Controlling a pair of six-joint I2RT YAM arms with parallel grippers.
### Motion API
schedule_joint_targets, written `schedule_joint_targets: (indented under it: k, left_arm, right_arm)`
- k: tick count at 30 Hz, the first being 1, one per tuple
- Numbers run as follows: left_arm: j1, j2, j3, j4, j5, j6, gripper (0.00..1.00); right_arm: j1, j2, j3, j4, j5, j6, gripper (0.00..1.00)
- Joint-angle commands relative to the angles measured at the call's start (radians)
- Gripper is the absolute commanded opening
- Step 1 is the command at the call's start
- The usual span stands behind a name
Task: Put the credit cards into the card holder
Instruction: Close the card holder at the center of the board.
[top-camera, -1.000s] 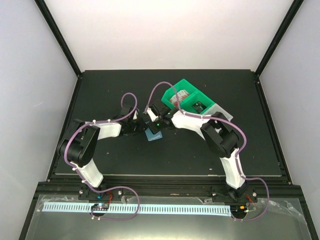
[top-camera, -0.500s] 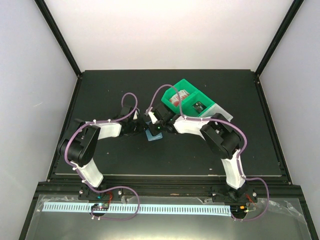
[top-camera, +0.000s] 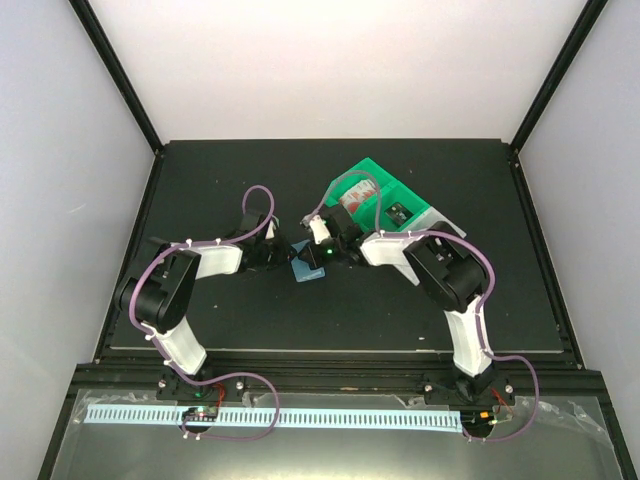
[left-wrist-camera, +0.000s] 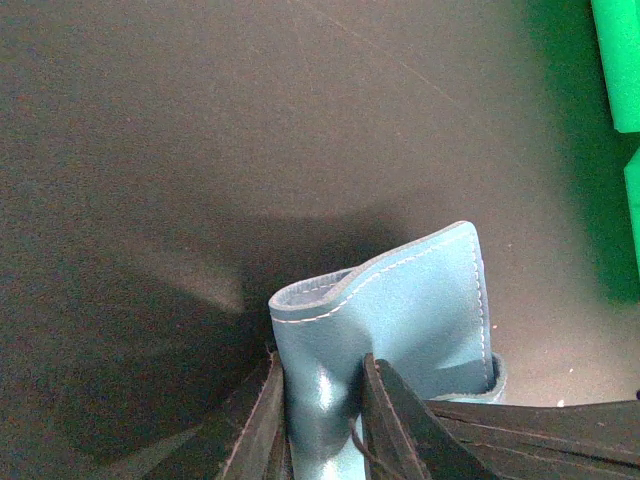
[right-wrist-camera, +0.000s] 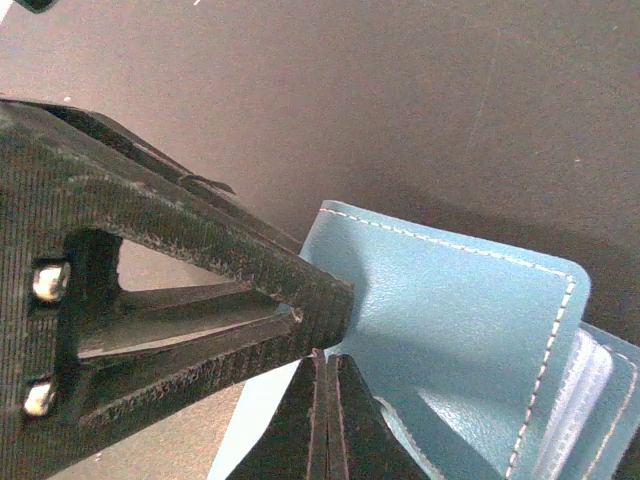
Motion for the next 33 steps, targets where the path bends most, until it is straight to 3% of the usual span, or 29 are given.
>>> schedule_joint_targets:
  k: [1,13,21,28,33]
  left_arm:
    - [0.0,0.057,-0.042,-0.112,-0.022,0.01,0.23]
    - [0.0,0.059,-0.042,-0.115,-0.021,0.01,0.22]
    - [0.0,0.059,-0.041,-0.114,-0.015,0.012,0.23]
    - [0.0,0.053,-0.039,-0.116,-0.01,0.013,0.22]
    - [0.0,0.052,-0.039,-0.116,-0.004,0.015,0.23]
  right_arm:
    - [-0.072,0.129,-0.079,-0.234,-0.02,0.057,0.01]
    - [-0.138,0.196,-0.024,-0.309,-0.052,0.137,0.01]
    - [-0.135,0.046,0.026,-0.286,-0.095,0.128,0.19]
    - [-0.129,-0.056,0.093,-0.286,-0.147,0.131,0.22]
    - [-0.116,-0.123,0.092,-0.305,-0.09,0.106,0.23]
